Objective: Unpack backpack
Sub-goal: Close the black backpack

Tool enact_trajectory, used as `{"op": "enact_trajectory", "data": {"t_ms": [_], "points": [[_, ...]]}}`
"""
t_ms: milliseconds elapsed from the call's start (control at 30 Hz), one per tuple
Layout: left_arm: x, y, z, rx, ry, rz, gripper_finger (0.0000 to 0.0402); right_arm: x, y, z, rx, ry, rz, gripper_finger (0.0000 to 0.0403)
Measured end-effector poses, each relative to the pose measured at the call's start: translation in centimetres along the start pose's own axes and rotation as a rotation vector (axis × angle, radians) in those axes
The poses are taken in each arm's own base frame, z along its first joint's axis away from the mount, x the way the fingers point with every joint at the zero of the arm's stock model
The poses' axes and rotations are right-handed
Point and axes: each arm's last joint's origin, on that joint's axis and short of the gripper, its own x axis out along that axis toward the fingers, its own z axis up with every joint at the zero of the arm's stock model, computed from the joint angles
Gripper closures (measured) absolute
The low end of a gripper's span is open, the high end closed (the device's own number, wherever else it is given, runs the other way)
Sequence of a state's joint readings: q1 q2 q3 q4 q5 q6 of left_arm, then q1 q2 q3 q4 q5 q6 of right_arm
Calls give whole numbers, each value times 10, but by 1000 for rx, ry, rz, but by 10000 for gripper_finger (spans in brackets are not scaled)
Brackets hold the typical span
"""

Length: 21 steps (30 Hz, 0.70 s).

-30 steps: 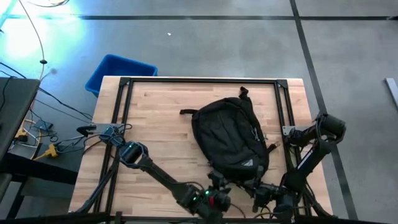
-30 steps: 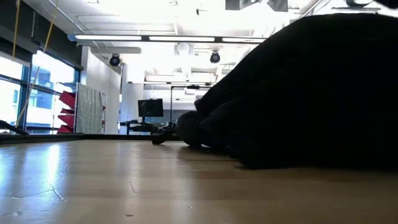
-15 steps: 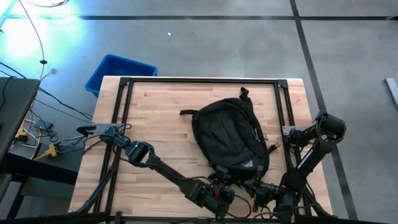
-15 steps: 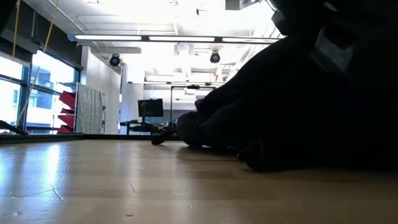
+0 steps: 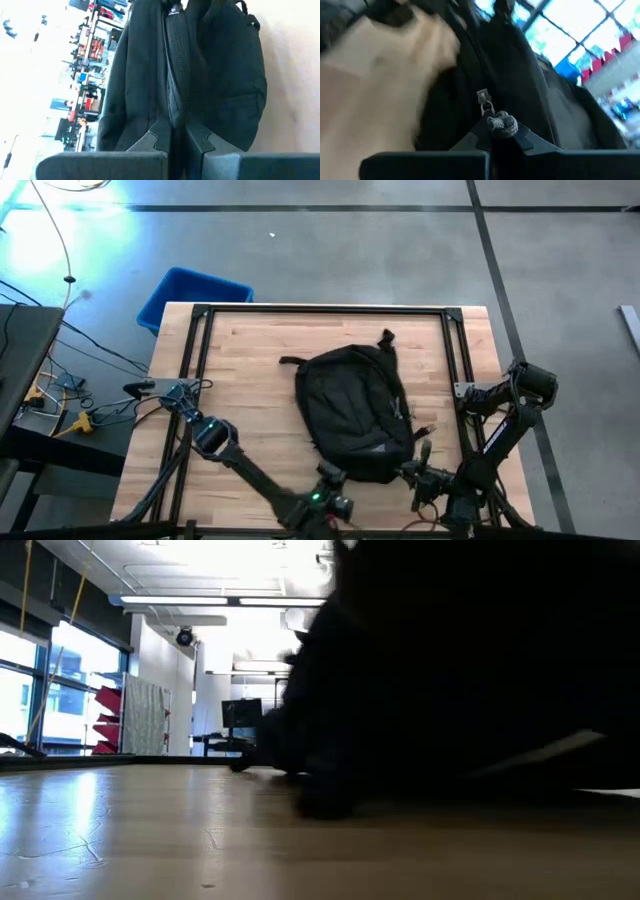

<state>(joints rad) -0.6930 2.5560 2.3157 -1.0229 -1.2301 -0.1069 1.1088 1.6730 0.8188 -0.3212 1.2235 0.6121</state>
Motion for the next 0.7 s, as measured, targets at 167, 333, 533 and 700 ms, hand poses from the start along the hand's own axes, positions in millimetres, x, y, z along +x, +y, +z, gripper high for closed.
{"op": "enact_trajectory", "data": {"t_ms": [167, 333, 533, 700], "points": [[-34, 6, -16, -32, 9, 51, 401, -6, -25, -5, 80, 69, -45, 403], [-60, 19, -31, -143, -26, 118, 401, -14, -44, -16, 136, 129, -97, 403], [-39, 30, -38, -105, 27, 141, 401, -18, -29, 0, 108, 106, 6, 403], [9, 46, -39, -83, 138, 169, 396, -20, -15, 26, 19, 47, 102, 403]]}}
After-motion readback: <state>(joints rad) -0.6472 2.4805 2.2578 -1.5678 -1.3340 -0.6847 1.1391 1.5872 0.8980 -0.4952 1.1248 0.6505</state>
